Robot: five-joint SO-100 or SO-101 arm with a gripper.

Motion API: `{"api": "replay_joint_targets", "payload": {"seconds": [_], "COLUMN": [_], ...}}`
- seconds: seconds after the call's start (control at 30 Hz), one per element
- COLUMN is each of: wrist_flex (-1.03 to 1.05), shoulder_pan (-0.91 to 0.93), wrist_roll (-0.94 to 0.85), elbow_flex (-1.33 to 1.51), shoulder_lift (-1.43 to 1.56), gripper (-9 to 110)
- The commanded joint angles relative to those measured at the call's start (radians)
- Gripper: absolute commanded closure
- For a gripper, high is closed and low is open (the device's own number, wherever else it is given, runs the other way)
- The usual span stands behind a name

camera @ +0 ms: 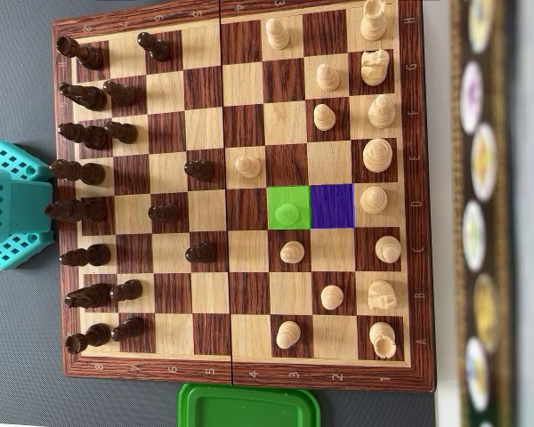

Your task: Play chess

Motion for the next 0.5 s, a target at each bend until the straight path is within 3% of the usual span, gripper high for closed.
{"api": "replay_joint_targets", "payload": {"seconds": [0.0,0.47], "wrist_flex": [-0.064,-0.279], "shoulder_pan": [-0.008,-0.034], "wrist_roll": [-0.043,-0.135], "elbow_flex": [0.020,0.020], "shoulder_lift": [-0.008,-0.008], "gripper": [102,102]}}
